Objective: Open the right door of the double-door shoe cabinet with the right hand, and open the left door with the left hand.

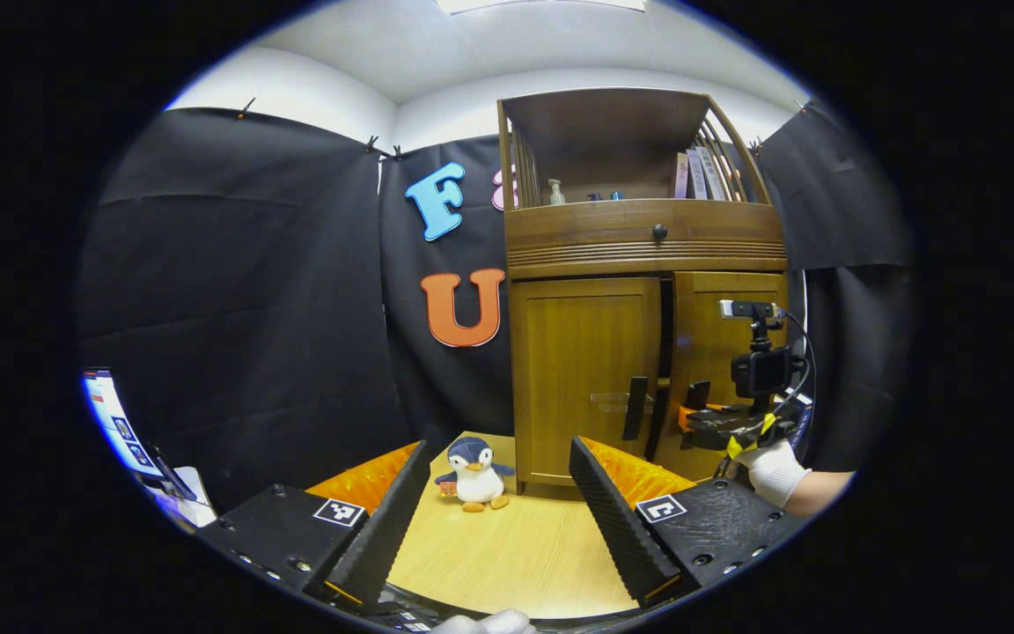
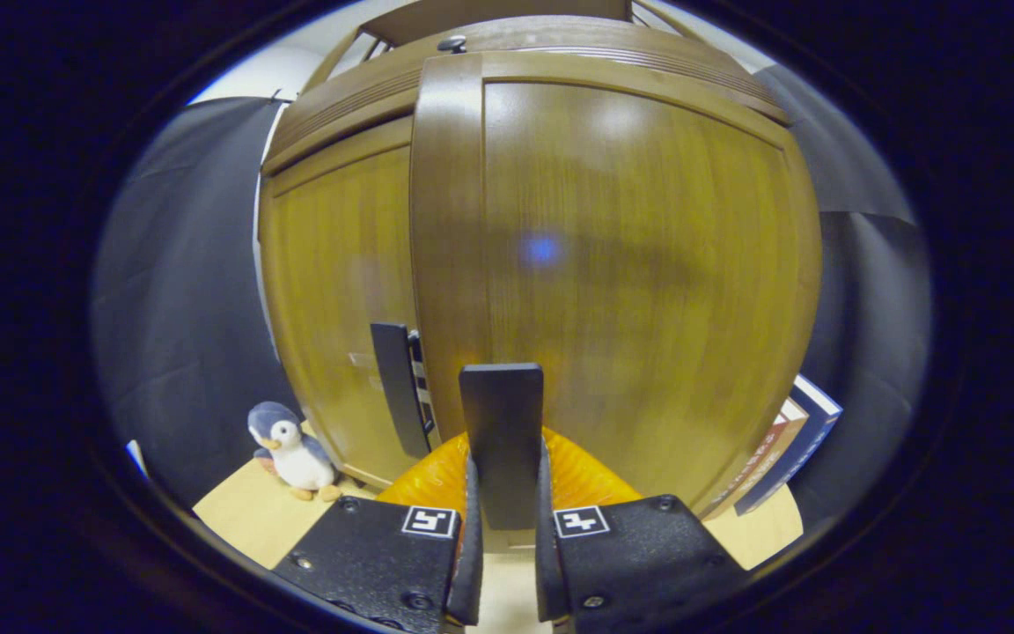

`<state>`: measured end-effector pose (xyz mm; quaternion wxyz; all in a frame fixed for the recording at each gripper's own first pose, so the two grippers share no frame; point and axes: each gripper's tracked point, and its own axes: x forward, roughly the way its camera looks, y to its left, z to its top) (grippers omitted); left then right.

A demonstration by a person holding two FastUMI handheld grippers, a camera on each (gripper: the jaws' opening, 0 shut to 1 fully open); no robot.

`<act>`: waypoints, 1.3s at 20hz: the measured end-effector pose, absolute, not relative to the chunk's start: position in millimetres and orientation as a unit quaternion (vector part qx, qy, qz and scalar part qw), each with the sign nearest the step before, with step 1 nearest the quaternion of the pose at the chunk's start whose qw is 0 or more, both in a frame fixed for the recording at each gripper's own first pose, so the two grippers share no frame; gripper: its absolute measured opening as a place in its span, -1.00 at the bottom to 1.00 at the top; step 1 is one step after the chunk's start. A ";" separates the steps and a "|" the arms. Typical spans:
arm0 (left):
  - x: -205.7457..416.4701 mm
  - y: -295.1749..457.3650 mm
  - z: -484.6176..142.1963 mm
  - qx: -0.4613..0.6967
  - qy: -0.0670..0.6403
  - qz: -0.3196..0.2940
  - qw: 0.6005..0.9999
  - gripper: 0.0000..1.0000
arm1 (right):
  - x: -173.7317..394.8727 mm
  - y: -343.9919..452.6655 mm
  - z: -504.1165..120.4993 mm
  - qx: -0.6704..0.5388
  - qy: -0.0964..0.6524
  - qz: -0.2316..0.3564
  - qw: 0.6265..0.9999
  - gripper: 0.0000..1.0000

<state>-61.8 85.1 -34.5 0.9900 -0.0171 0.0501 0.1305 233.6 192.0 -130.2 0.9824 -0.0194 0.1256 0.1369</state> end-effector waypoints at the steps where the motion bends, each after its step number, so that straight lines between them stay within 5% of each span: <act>1: -64.1 82.8 -35.4 -0.018 0.049 0.132 0.990 0.92 | 223.7 187.4 -131.8 -0.021 0.126 0.142 0.982 -0.45; 13: -74.0 46.3 -33.5 -0.017 0.054 0.130 0.990 0.92 | 135.1 108.2 -131.6 -0.030 0.131 0.162 0.978 -0.51; 26: -54.1 -3.2 -32.6 -0.020 0.049 0.070 0.996 0.92 | 103.5 -3.5 -129.5 -0.029 0.127 0.087 0.988 -0.75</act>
